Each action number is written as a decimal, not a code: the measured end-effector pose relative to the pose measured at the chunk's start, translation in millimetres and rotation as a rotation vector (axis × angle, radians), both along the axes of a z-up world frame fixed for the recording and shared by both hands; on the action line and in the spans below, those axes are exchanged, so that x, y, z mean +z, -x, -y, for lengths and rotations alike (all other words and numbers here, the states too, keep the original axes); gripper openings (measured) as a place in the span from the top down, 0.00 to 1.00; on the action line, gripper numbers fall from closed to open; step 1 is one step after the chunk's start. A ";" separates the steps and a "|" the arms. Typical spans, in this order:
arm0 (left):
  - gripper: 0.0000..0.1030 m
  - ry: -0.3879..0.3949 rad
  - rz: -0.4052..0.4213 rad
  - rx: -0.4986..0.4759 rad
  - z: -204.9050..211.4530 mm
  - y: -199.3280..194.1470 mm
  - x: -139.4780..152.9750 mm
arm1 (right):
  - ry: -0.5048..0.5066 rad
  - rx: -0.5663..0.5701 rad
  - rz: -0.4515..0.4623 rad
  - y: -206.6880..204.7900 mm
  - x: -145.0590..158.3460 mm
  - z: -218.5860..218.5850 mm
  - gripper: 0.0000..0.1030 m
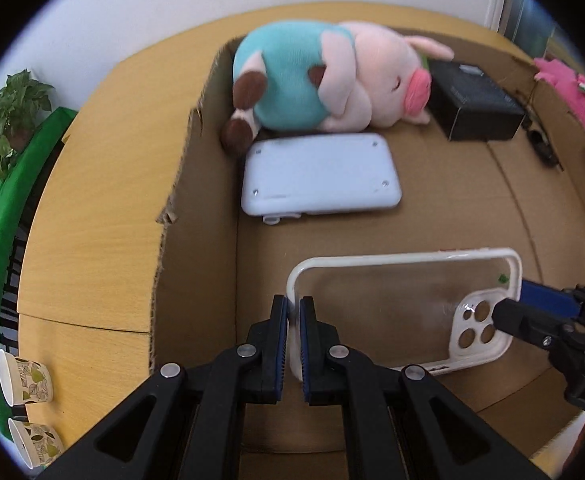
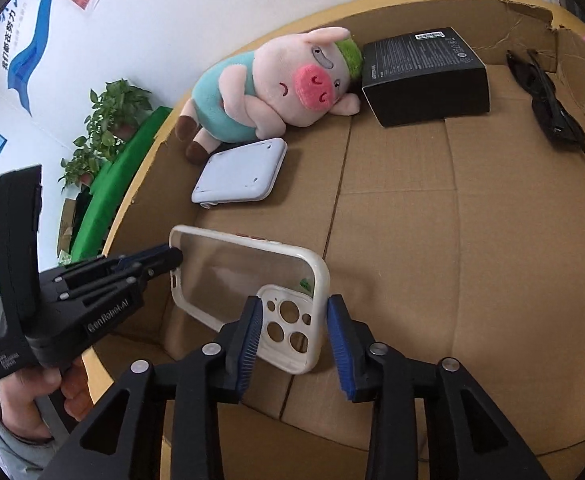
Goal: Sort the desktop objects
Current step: 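Carry the phone case over the cardboard box and lower it inside, then open the right gripper to release the phone case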
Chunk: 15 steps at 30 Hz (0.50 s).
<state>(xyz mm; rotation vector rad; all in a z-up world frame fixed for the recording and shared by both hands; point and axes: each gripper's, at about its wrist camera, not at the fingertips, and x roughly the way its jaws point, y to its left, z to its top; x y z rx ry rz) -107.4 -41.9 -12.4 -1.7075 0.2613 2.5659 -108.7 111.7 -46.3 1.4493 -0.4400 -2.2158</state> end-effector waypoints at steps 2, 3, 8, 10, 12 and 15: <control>0.95 -0.015 0.019 0.011 2.7 1.6 -7.5 | -0.016 -0.001 0.008 6.1 -1.1 6.0 0.59; 0.95 -0.023 0.012 0.018 3.8 0.9 -6.7 | -0.020 0.000 0.008 9.0 -2.4 10.3 0.53; 0.91 -0.108 -0.060 0.031 12.8 -11.7 7.5 | -0.002 0.018 -0.051 6.5 12.6 10.3 0.37; 0.88 -0.151 -0.108 0.048 18.0 -20.3 17.3 | -0.002 -0.007 -0.139 -8.9 35.0 -3.1 0.25; 0.71 -0.195 -0.197 0.059 22.7 -35.3 32.4 | -0.047 -0.040 -0.223 -25.4 54.6 -16.8 0.04; 0.31 -0.249 -0.400 0.052 13.4 -68.6 59.7 | -0.184 -0.104 -0.389 -63.7 79.0 -40.7 0.00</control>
